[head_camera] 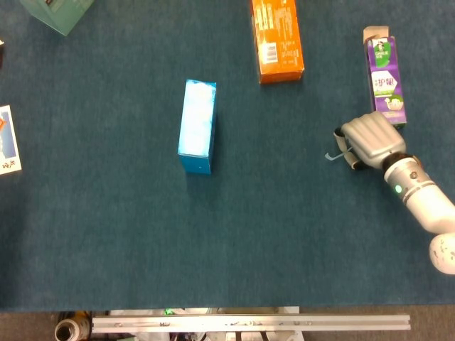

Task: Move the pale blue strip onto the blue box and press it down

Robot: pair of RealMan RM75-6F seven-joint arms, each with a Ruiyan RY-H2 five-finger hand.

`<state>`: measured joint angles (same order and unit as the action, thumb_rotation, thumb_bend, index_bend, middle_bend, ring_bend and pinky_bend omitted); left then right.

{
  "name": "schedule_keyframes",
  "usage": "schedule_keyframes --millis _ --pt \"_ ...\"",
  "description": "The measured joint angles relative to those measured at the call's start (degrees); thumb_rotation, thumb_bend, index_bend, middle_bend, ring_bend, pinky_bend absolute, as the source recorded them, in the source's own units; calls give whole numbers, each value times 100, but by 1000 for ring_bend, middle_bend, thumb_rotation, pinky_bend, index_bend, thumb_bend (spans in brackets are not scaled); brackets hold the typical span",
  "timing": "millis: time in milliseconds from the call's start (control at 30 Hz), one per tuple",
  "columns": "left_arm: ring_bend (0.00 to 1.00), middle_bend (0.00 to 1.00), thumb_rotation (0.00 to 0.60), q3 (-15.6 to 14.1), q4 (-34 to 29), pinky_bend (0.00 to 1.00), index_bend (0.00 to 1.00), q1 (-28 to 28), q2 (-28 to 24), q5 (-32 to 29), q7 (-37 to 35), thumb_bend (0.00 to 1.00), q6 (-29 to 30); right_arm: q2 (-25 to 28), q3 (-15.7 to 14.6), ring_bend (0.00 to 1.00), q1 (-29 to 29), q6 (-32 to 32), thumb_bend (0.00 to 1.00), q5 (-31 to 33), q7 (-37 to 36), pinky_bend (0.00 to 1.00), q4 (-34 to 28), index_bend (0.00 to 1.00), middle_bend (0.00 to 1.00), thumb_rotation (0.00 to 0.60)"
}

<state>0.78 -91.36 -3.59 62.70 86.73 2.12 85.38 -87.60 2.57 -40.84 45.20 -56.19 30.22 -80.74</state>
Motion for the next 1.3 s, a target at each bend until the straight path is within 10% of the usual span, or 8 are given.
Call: schedule_keyframes --millis 500,1300 --pt "487 521 600 -20 -14 531 187 11 -52 14 -14 493 -4 133 67 1000 -6 278 367 -117 -180 1000 -342 554 1000 600" --pt "487 521 600 -86 -70 531 187 179 -204 148 -157 493 259 -89 1104 1000 -740 859 367 -1029 -645 1000 -1037 554 1000 600"
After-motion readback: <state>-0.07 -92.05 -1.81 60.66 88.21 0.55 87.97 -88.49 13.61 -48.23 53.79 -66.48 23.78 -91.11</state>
